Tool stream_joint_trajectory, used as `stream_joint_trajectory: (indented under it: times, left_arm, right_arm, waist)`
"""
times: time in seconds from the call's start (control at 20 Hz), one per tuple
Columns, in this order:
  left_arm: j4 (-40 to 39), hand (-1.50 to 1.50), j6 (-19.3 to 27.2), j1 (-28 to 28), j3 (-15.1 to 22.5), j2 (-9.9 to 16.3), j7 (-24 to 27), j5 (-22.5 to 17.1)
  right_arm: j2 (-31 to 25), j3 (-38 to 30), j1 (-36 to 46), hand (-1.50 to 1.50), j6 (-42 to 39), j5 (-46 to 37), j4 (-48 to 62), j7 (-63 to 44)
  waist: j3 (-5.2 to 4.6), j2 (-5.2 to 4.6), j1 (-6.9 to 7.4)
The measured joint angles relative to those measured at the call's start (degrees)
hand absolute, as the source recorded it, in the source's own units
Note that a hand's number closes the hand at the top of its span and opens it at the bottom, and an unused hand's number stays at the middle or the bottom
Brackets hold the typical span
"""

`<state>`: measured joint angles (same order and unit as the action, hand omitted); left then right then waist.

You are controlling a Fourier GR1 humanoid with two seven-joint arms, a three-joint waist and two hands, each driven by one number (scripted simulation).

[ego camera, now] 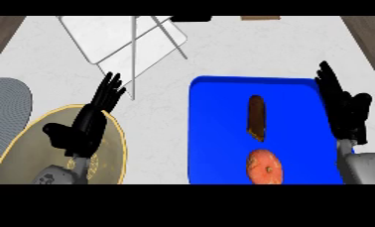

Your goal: Pick the sweet potato from the tray and place it in the tiered shelf

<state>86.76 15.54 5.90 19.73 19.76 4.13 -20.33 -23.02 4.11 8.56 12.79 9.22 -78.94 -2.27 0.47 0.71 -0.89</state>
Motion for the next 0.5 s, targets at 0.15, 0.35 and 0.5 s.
stream_joint_trajectory:
  times: [0.15,0.35,0.5]
  left_arm:
    - [1.5,0.00,0.5,-0.8,-2.0,2.2,-3.7,-0.7]
    - [1.3,0.00,1.0,-1.5,-4.3,4.1,-7.1,-2.4]
    - [0.9,0.00,1.5,-2.0,-5.3,4.7,-9.5,-4.1]
  right_arm:
    - [-2.4,-0.3,-0.6,1.50,3.7,-4.0,-5.1,-2.3]
    - [-11.2,-2.2,-1.7,1.50,8.1,-12.8,-8.2,-5.2]
    - [-14.8,-3.7,-5.3,-1.50,11.6,-17.7,-8.2,-12.1]
  waist:
    - [0.02,0.12,0.05]
    - [-0.29,0.32,-1.57]
    - [-0.03,0.38,-2.84]
